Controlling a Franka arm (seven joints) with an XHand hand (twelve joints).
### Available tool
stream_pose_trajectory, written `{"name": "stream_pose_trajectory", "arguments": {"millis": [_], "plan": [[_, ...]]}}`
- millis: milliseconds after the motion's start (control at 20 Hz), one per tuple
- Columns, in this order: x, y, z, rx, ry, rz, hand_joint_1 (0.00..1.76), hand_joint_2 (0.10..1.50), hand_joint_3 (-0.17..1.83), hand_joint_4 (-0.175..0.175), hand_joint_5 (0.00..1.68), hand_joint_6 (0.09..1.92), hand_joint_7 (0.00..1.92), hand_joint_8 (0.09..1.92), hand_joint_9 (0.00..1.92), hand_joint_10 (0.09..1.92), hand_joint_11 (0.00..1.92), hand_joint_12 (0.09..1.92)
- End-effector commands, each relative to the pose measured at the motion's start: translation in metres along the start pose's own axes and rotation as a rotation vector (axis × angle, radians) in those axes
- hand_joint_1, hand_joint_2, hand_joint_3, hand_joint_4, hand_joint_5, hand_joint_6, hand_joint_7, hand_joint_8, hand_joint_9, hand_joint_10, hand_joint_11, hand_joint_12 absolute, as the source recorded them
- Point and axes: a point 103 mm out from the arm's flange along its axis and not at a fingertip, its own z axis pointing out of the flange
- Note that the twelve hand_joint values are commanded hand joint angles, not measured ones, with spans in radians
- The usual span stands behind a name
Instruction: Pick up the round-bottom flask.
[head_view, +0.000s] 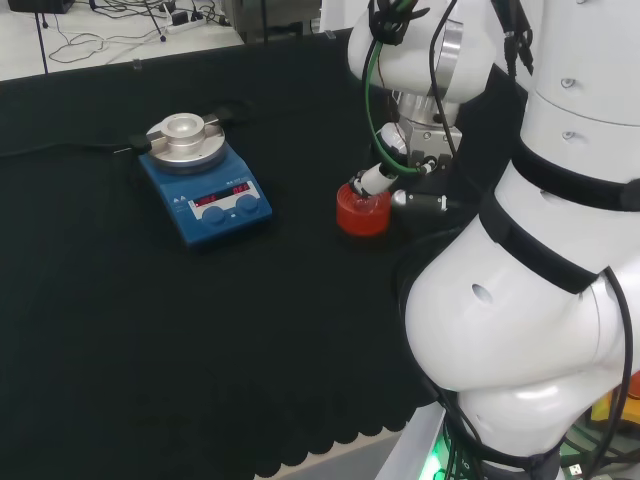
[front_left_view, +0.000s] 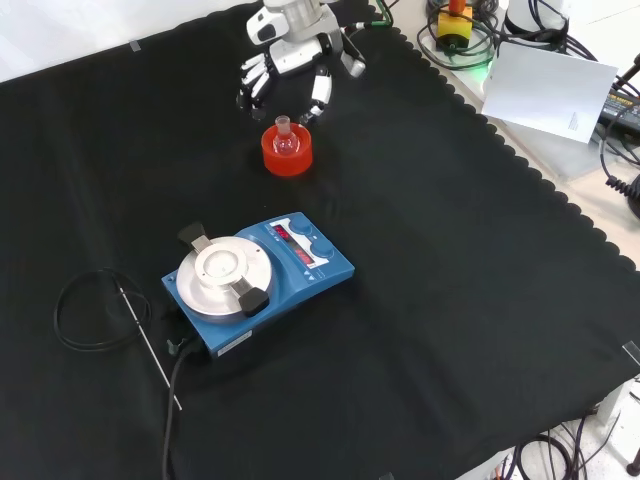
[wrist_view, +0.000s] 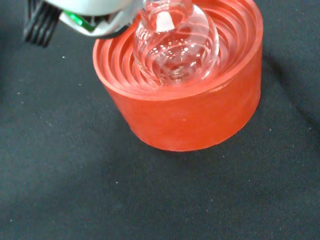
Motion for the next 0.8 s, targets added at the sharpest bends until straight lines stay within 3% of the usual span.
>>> {"name": "stream_pose_trajectory", "arguments": {"millis": [50, 400, 800], "plan": [[0.0002, 0.0074, 0.0063, -0.005, -0.005, 0.005, 0.89, 0.6, 0.65, -0.084, 0.55, 0.74, 0.2, 0.76, 0.31, 0.76, 0.02, 1.42], [-0.0012, 0.0092, 0.0075, -0.028, 0.004, 0.01, 0.9, 0.6, 0.65, -0.085, 0.59, 0.76, 0.23, 0.76, 0.33, 0.76, 0.04, 1.42], [-0.0008, 0.0129, 0.0111, -0.032, -0.006, 0.009, 0.91, 0.61, 0.66, -0.099, 0.7, 0.81, 0.27, 0.76, 0.42, 0.74, 0.21, 1.38]]}}
